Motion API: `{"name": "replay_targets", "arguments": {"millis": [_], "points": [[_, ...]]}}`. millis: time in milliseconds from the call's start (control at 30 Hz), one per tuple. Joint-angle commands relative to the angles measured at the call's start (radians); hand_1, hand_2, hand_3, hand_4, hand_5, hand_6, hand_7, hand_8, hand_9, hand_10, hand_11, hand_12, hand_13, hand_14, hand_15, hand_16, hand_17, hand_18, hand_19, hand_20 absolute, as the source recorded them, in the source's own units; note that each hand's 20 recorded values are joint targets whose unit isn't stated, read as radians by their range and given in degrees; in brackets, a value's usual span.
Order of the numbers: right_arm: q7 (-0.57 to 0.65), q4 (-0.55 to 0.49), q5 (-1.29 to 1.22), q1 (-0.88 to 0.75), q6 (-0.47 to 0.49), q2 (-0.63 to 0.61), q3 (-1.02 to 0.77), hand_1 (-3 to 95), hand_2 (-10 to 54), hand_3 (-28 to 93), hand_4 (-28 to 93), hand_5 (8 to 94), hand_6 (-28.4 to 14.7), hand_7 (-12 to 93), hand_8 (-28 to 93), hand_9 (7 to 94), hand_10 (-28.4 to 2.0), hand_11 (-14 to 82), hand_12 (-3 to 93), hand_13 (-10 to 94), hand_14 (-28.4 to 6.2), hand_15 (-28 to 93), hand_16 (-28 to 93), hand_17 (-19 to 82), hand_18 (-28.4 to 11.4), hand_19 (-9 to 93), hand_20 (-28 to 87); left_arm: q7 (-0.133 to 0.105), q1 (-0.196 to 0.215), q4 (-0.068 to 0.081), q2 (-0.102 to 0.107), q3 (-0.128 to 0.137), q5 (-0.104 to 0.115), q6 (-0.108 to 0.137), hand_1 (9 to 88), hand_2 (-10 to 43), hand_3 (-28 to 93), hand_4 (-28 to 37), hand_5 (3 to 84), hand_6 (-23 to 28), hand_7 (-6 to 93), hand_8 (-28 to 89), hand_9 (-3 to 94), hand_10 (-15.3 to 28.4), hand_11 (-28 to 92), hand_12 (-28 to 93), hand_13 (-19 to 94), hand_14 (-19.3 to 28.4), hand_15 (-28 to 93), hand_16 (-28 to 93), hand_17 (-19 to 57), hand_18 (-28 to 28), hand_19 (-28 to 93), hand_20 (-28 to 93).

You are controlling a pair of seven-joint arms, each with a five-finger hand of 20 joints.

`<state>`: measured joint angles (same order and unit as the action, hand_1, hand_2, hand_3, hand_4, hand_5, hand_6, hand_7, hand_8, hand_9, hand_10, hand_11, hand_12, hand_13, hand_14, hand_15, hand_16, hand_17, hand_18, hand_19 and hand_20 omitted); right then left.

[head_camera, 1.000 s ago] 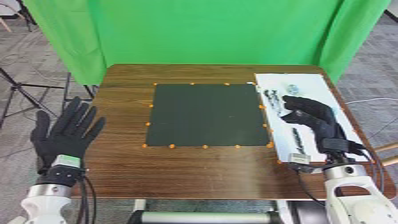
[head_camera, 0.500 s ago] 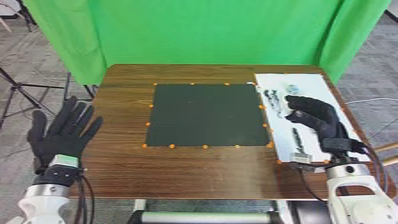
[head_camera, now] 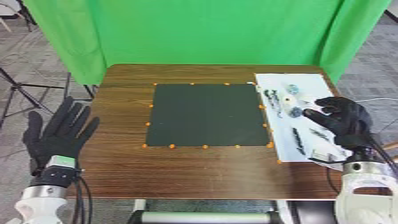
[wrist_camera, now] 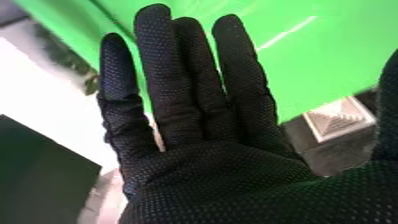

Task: Arrange flowers

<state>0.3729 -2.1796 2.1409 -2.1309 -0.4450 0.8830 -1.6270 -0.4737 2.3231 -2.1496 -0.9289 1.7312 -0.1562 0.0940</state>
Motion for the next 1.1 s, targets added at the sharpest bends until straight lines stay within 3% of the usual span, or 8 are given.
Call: {"name": "replay_targets", "arguments": {"millis": [33, 133, 200, 333, 567, 667, 800, 1100], "points": [[0.17, -0.043, 0.236, 0.004, 0.242, -0.021, -0.004, 12.8, -9.5, 68, -28, 51.4, -5.5, 29, -12, 56.5, -18.2, 21.9, 22.3, 51, -15.6, 45, 22, 26, -22.7, 63, 30, -0.005, 0.006, -0.005, 0.011, 0.009, 0.008, 0.008, 21.6, 12.0, 66, -28.3, 33.6, 5.5, 11.8, -9, 28.5, 11.5, 14, 8, 18, 10.2, 25, -8, -4.5, 13.2, 31, 9], [0.225, -0.05, 0.306, 0.007, 0.355, -0.028, 0.008, 13.1, -9.5, 66, -28, 51.5, -6.1, 24, -11, 56.1, -19.1, 20.9, 22.1, 51, -15.9, 46, 22, 26, -22.9, 65, 31, 0.007, -0.006, 0.0, 0.01, 0.007, 0.006, 0.009, 21.7, 12.0, 66, -28.3, 33.6, 5.6, 11.9, -9, 28.5, 11.5, 14, 8, 18, 10.3, 25, -8, -4.5, 13.2, 31, 9], [0.242, -0.045, 0.317, 0.02, 0.402, -0.043, 0.021, 14.1, -9.5, 64, -28, 51.7, -6.4, 23, -10, 56.0, -19.3, 20.4, 22.1, 52, -16.2, 47, 22, 27, -23.1, 67, 31, -0.002, 0.001, -0.002, 0.021, 0.006, 0.006, 0.008, 21.8, 12.0, 66, -28.3, 33.8, 5.7, 12.0, -9, 28.5, 11.6, 14, 8, 18, 10.3, 25, -8, -4.4, 13.2, 31, 9], [0.28, -0.034, 0.34, 0.058, 0.53, -0.078, 0.054, 15.7, -9.5, 61, -28, 52.3, -6.7, 22, -9, 56.7, -19.9, 20.0, 22.3, 52, -16.3, 47, 22, 28, -23.7, 70, 32, 0.006, -0.013, 0.003, 0.034, -0.001, 0.003, 0.005, 21.9, 12.0, 66, -28.3, 33.8, 5.7, 12.1, -9, 28.6, 11.7, 14, 8, 18, 10.3, 25, -8, -4.4, 13.2, 31, 9], [0.35, 0.017, 0.273, 0.196, 0.724, -0.13, 0.149, 21.3, -9.5, 49, -28, 56.6, -7.3, 25, -7, 61.2, -20.2, 28.0, 26.1, 56, -17.1, 56, 25, 31, -24.2, 77, 35, -0.011, -0.023, 0.003, 0.04, -0.015, 0.003, 0.006, 21.7, 12.0, 66, -28.3, 33.9, 5.8, 12.3, -9, 28.6, 11.7, 14, 8, 18, 10.3, 25, -8, -4.4, 13.2, 31, 9], [0.45, 0.028, 0.127, 0.307, 0.973, -0.136, 0.196, 18.4, -9.5, 55, -28, 59.9, -7.2, 27, -7, 63.9, -20.0, 31.1, 27.5, 58, -17.3, 58, 26, 32, -24.7, 80, 36, -0.009, -0.023, 0.005, 0.063, -0.019, 0.012, 0.012, 21.9, 12.1, 66, -28.3, 33.9, 5.8, 12.4, -9, 28.6, 11.7, 14, 9, 18, 10.4, 25, -8, -4.4, 13.2, 31, 9], [0.433, 0.058, 0.11, 0.343, 1.013, -0.144, 0.224, 13.8, -9.0, 62, -28, 62.0, -7.5, 26, -7, 66.0, -20.5, 30.5, 28.0, 60, -17.8, 57, 27, 33, -25.4, 82, 36, -0.01, -0.031, 0.006, 0.085, -0.021, 0.008, 0.009, 21.6, 11.9, 67, -28.3, 34.0, 5.9, 12.5, -9, 28.7, 11.7, 14, 9, 18, 10.5, 25, -8, -4.4, 13.2, 31, 9], [0.451, 0.154, -0.044, 0.479, 1.201, -0.115, 0.327, 17.7, -6.6, 69, -25, 66.7, -6.3, 29, -7, 69.7, -19.4, 33.6, 30.2, 64, -16.6, 58, 28, 35, -25.2, 85, 36, 0.001, -0.055, 0.013, 0.093, -0.025, 0.006, 0.008, 21.2, 11.6, 68, -28.3, 34.0, 5.9, 12.6, -9, 28.7, 11.7, 14, 9, 18, 10.5, 25, -8, -4.4, 13.2, 31, 9]]}}
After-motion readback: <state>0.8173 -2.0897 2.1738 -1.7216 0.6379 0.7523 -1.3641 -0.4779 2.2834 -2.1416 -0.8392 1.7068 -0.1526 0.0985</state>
